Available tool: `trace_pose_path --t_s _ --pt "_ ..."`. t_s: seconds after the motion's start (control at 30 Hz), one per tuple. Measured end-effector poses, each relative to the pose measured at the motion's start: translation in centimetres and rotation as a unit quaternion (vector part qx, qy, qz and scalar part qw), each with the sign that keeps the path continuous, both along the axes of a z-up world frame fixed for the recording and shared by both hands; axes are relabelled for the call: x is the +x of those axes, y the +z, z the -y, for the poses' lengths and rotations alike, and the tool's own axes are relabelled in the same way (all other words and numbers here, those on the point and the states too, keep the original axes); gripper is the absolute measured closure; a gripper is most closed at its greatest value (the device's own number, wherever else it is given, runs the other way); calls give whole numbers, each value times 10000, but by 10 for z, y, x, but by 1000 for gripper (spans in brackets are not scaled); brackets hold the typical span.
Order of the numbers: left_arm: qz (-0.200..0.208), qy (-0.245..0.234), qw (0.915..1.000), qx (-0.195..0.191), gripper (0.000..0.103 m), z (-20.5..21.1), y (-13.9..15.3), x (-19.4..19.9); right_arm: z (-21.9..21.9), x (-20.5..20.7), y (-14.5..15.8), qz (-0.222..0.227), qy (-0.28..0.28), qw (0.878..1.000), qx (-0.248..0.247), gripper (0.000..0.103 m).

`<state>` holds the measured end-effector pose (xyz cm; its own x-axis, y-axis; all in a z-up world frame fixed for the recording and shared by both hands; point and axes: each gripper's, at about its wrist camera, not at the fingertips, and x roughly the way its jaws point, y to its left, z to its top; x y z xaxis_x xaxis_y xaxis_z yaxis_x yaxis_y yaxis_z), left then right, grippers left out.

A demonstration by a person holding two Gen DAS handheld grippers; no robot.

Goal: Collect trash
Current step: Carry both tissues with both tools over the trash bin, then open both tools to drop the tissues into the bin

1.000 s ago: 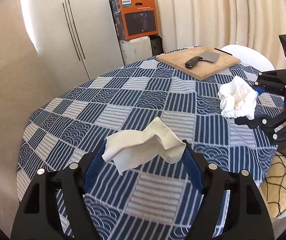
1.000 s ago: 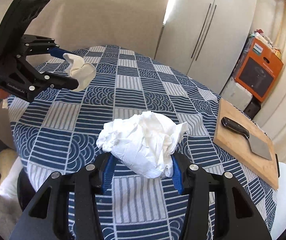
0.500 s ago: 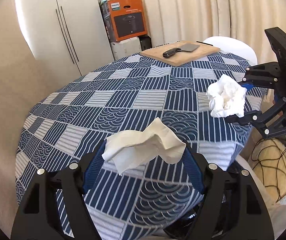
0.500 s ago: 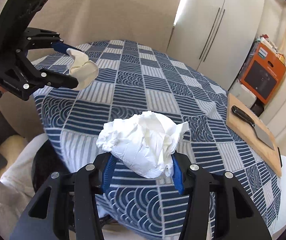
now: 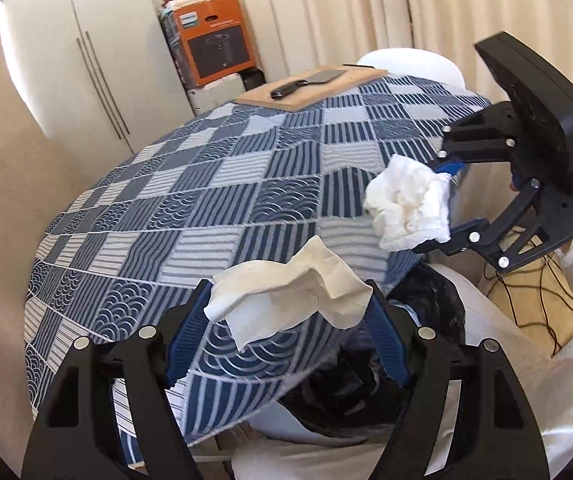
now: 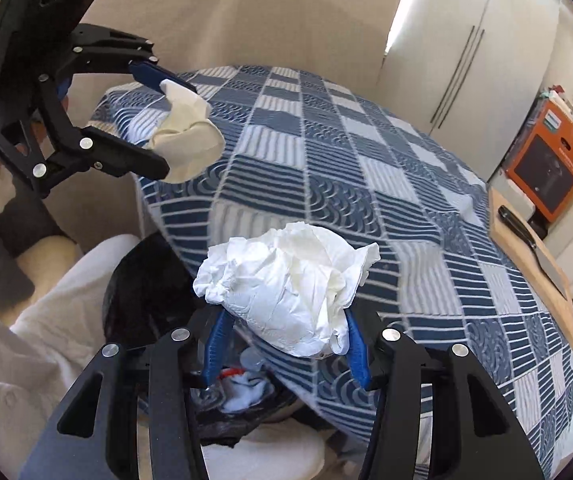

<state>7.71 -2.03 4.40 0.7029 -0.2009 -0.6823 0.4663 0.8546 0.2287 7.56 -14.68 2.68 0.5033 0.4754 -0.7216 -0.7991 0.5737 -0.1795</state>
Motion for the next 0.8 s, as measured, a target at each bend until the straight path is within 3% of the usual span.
trace_pose_path --t_s 0.4,0.8 --pt "-654 -398 9962 425 29 18 -57 -18 -17 -33 -54 -238 466 9972 -543 56" --pt "-1211 -806 9871 675 28 28 -98 -14 -20 -24 -93 -534 429 9947 -773 56"
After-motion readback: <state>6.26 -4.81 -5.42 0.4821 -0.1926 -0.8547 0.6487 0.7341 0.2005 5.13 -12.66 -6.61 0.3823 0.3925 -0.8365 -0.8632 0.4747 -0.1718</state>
